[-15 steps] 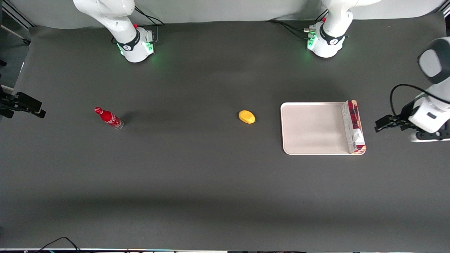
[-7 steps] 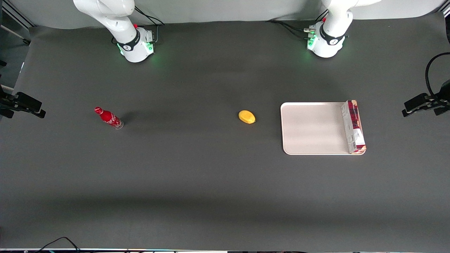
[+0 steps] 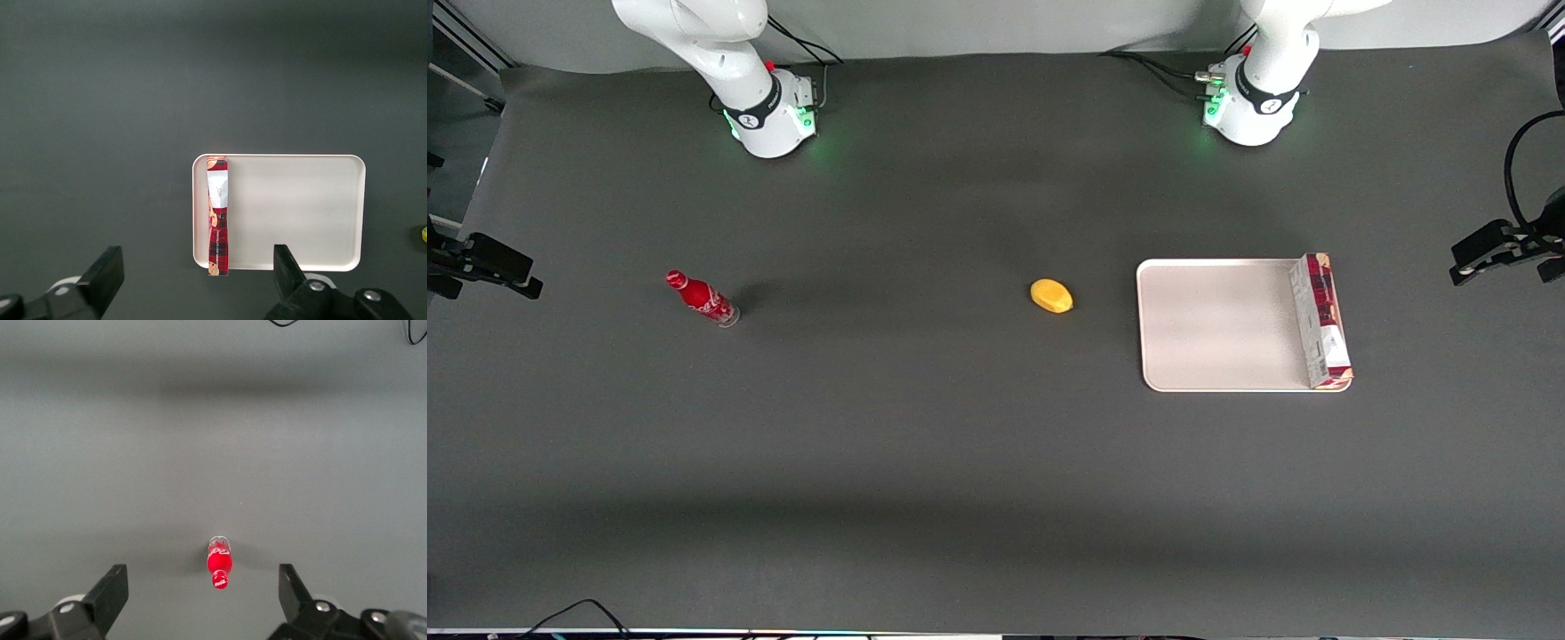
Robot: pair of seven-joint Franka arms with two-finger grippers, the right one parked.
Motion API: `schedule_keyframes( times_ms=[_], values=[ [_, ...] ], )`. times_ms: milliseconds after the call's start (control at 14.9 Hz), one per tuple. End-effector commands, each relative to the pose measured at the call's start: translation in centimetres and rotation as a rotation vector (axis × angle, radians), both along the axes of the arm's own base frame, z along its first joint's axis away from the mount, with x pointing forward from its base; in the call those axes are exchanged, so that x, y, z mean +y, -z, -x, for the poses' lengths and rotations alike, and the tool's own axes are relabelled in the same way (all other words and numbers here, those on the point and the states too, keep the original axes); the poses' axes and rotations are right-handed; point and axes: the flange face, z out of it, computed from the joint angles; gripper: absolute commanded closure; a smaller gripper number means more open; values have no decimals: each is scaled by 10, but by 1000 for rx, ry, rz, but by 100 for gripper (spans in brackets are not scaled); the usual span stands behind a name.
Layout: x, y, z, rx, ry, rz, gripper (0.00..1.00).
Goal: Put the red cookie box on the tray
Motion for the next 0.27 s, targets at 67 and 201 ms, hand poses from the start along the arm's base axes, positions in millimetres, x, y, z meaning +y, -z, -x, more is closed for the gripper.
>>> schedule_keyframes(
  times_ms=[67, 201],
  values=[
    [-4, -7, 5, 8, -4, -16, 0],
    [-4, -10, 2, 1, 8, -17, 0]
  ],
)
